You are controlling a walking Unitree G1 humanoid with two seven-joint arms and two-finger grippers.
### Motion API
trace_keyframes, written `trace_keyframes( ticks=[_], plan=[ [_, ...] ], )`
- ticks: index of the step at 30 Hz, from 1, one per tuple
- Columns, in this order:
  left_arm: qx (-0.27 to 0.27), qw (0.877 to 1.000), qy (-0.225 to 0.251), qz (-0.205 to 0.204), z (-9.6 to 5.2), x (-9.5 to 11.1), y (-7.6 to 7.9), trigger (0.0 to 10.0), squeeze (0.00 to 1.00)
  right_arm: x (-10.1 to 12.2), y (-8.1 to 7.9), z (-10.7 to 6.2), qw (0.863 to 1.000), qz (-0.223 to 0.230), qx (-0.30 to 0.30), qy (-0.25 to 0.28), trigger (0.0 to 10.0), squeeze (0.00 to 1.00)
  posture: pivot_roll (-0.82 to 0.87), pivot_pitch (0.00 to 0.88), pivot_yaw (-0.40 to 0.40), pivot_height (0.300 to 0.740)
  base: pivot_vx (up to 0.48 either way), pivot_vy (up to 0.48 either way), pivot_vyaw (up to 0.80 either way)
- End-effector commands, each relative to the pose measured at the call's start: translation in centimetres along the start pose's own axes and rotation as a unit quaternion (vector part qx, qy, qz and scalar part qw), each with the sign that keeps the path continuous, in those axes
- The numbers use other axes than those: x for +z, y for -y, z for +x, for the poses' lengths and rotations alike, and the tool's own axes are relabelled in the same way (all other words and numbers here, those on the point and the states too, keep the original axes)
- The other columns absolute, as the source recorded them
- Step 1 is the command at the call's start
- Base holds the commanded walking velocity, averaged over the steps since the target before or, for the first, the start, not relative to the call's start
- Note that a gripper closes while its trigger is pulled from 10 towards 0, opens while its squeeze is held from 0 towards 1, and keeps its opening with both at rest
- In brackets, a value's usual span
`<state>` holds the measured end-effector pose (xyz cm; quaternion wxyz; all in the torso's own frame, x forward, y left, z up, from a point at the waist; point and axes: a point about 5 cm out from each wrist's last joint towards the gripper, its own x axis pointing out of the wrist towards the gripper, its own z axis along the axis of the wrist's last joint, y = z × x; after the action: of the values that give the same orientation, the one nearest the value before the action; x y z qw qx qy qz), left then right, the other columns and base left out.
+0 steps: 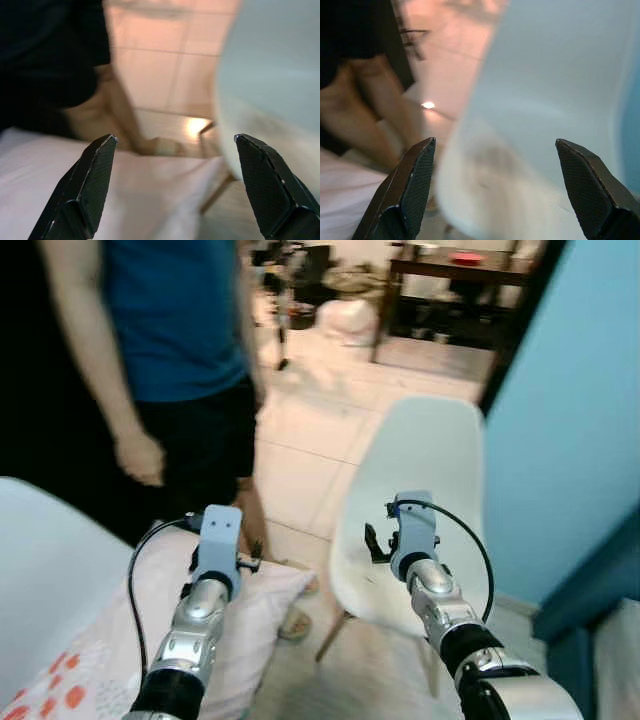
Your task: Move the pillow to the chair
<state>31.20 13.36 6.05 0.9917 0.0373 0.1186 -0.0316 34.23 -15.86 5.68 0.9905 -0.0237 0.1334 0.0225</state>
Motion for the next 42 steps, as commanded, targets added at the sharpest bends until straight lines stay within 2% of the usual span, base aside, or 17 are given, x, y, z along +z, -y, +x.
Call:
trace_keyframes(
  ticks=[1,21,23,30,36,42],
  plan=[
    [0.003,1.000,-0.014,0.000,-0.2,-0.8,-0.3,10.0,0.00,-0.4,-0.3,-0.2,1.000,0.009,0.000,0.000,10.0,0.00,0.00,0.000,-0.047,0.740,0.000,0.000,-0.80],
    [0.015,1.000,-0.015,0.002,-0.2,-0.9,-0.9,10.0,0.00,0.0,-0.1,0.0,1.000,0.004,0.001,0.000,10.0,0.00,-0.01,0.000,-0.064,0.740,0.000,0.000,-0.80],
    [0.017,1.000,-0.022,-0.011,-0.2,-1.2,-0.8,10.0,0.00,0.0,0.1,0.0,1.000,0.002,-0.001,0.000,10.0,0.00,-0.01,0.000,-0.062,0.740,0.000,0.000,-0.80],
    [0.014,0.999,-0.028,-0.013,-0.2,-1.4,-0.5,10.0,0.00,-0.1,0.3,-0.1,1.000,-0.003,-0.006,-0.001,10.0,0.00,-0.02,0.000,-0.061,0.740,0.000,0.000,-0.80],
    [0.009,1.000,-0.018,-0.008,0.4,-0.6,-0.1,10.0,0.00,0.0,0.7,0.0,1.000,0.001,-0.009,-0.003,10.0,0.00,-0.02,0.000,-0.077,0.740,0.000,0.000,-0.80],
    [0.016,1.000,-0.009,-0.017,0.8,0.2,-0.3,10.0,0.00,0.5,0.5,0.2,1.000,-0.004,-0.009,0.002,10.0,0.00,-0.03,0.000,-0.057,0.740,0.000,0.000,-0.80]
  ],
)
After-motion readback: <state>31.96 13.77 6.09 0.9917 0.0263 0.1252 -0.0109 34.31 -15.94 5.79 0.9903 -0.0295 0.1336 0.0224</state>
